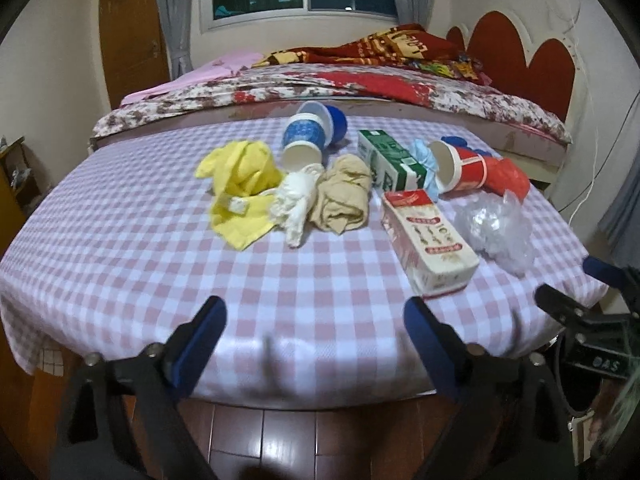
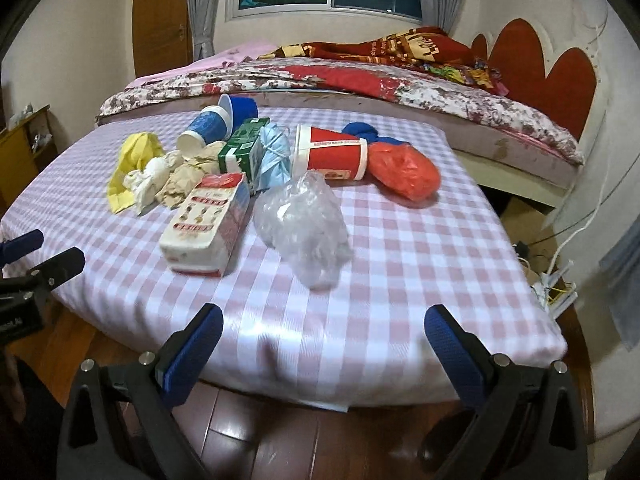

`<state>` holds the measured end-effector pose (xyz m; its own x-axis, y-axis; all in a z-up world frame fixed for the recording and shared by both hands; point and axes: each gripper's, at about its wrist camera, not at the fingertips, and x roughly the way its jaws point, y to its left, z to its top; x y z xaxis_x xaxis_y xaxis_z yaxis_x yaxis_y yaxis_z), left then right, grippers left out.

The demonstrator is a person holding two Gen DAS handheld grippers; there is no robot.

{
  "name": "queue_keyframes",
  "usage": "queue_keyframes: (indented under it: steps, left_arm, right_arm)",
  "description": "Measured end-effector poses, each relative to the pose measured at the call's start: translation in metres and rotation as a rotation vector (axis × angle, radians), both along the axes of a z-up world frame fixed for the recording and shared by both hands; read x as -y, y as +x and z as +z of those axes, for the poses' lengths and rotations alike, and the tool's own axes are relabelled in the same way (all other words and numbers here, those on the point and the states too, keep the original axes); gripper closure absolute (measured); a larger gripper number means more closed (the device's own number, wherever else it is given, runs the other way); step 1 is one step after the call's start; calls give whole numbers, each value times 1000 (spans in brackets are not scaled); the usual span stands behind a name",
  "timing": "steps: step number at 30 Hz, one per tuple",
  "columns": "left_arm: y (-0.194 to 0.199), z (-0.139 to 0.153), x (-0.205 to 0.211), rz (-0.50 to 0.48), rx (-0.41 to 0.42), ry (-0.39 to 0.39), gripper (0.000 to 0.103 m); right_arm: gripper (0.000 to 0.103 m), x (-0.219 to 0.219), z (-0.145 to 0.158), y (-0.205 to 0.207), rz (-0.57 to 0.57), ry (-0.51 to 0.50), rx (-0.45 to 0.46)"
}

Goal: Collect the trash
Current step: 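Grasp the white-red milk carton with the left tool while the right tool grasps the clear plastic bag, then carry both items over the black bin and open both tools to drop them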

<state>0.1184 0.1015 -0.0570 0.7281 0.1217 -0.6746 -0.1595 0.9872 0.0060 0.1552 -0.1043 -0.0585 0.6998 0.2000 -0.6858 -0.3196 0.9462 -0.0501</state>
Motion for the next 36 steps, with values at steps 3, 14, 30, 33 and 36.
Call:
queue_keyframes:
  steps: [3, 14, 30, 33, 36]
  left_arm:
    - [14, -4, 4, -3, -3, -5, 15]
    - [48, -6, 20, -14, -5, -70, 19]
    - [75, -23, 75, -63, -51, -8, 47]
    - [64, -12, 81, -94, -7, -12, 48]
    - [54, 1, 96, -141, 32, 9, 50]
  right_arm:
    - [9, -4, -6, 24, 15, 12, -13]
    - [75, -14, -24, 71, 121, 43, -43]
    - [75, 64, -10, 51, -44, 36, -9]
    - [75, 71, -5, 40, -51, 33, 6]
    - [75, 79, 2, 28, -66, 35, 23]
